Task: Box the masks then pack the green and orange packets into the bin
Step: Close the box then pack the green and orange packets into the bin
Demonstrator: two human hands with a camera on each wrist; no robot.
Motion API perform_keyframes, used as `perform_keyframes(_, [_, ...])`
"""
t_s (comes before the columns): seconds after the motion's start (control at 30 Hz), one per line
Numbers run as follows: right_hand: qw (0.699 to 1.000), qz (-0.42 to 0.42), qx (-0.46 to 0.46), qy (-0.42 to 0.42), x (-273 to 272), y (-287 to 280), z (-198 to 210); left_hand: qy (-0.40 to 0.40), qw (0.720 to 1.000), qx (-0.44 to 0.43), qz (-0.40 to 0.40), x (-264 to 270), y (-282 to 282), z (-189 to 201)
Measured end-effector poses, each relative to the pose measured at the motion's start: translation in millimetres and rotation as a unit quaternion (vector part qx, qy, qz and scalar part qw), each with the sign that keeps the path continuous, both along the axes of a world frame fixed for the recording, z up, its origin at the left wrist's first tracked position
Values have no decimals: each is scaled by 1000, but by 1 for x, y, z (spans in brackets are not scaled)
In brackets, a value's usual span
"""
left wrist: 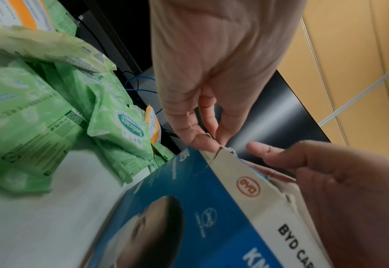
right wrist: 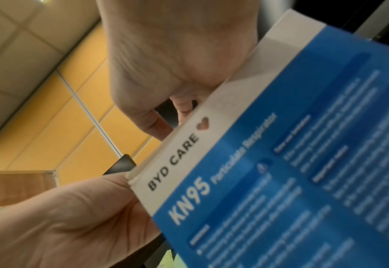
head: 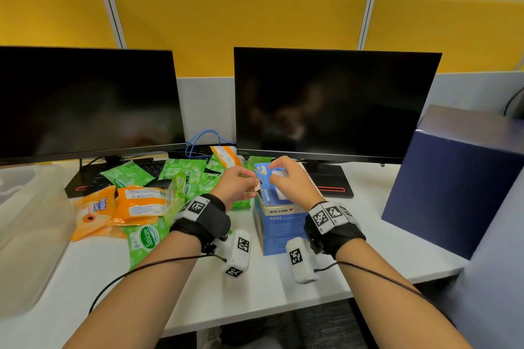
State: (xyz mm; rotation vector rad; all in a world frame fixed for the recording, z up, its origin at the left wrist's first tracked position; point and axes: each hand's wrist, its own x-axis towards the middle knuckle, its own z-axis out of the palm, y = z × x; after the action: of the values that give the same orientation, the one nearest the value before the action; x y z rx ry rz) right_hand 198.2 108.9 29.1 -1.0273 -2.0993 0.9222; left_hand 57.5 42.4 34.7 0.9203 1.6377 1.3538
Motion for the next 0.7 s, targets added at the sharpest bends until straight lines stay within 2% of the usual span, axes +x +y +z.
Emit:
perform_keyframes(0.1, [999, -8, -23, 28, 2, 4, 3, 12, 1000, 1, 5, 2, 2, 3])
perform_keyframes(0.17, [996, -62, -20, 64, 8, 9, 6, 24, 1000, 1, 11, 3, 4, 4])
perform_keyframes(0.2, [993, -110, 8, 49, 11, 13, 6, 27, 1000, 0, 13, 3, 4, 4])
perform_keyframes(0.27, [979, -188, 50, -57, 18, 20, 3, 23, 1000, -6, 10, 3, 4, 4])
perform_keyframes(0.33, [981, -172, -5, -94, 22, 25, -2, 7, 1000, -17, 1, 2, 4, 3])
perform_keyframes(0.4, [989, -125, -47, -64, 22, 28, -5, -3, 1000, -27, 8, 3, 5, 3])
perform_keyframes(0.7, [990, -111, -49, -71, 21, 28, -8, -5, 1000, -15, 19, 7, 6, -4])
